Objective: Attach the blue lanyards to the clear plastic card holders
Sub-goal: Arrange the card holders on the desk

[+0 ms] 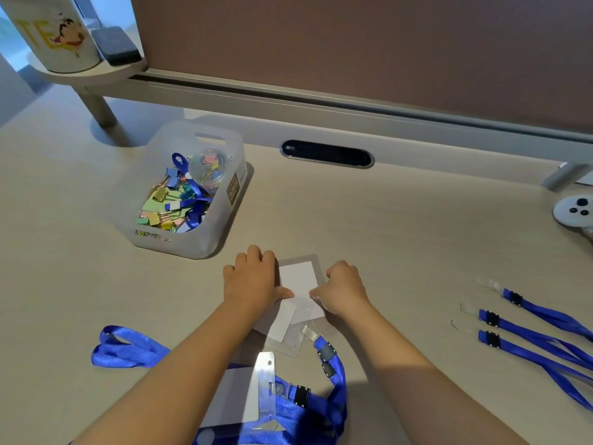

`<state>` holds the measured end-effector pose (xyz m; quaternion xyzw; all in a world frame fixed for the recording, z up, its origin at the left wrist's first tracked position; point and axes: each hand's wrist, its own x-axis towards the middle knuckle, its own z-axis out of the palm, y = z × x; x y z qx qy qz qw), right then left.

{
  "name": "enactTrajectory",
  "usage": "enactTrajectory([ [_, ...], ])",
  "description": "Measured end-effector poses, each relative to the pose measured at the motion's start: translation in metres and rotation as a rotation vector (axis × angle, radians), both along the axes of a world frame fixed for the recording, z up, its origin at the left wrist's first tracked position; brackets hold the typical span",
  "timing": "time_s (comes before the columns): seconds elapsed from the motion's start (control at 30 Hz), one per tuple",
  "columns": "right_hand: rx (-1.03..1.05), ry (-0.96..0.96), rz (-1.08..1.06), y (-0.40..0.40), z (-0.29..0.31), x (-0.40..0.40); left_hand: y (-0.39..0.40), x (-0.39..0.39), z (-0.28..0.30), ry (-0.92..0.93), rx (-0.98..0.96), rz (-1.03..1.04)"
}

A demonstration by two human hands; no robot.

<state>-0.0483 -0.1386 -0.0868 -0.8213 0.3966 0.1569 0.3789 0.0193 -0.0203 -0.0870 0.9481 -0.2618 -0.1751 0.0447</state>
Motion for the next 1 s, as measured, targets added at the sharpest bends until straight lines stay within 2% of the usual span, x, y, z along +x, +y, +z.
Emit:
enactTrajectory([
  [0.23, 0.047, 0.029, -0.018, -0.011, -0.008, 0.003, 0.009, 0.001, -0.001, 0.011, -0.057, 0.008],
  [0.37, 0.106, -0.021, -0.031, -0.008, -0.004, 0.007, 0.020, 0.010, 0.002, 0.134, -0.115, 0.004],
  [0.5, 0.114, -0.078, -0.032, -0.010, -0.001, 0.005, 0.017, 0.017, 0.007, 0.266, -0.210, 0.115],
  [0.67, 0.225, -0.140, -0.150, -0.007, -0.004, 0.000, 0.001, 0.015, -0.001, 0.061, -0.045, 0.022],
  [0.8, 0.333, -0.138, -0.253, -0.006, -0.006, 0.002, 0.001, 0.011, -0.012, -0.054, -0.073, 0.049],
  [0.9, 0.356, -0.119, -0.255, -0.006, -0.008, 0.005, 0.002, 0.010, -0.015, -0.089, -0.104, 0.055],
  [1.0, 0.349, -0.149, -0.216, -0.005, -0.008, 0.007, 0.002, 0.012, -0.011, -0.016, -0.133, 0.089],
])
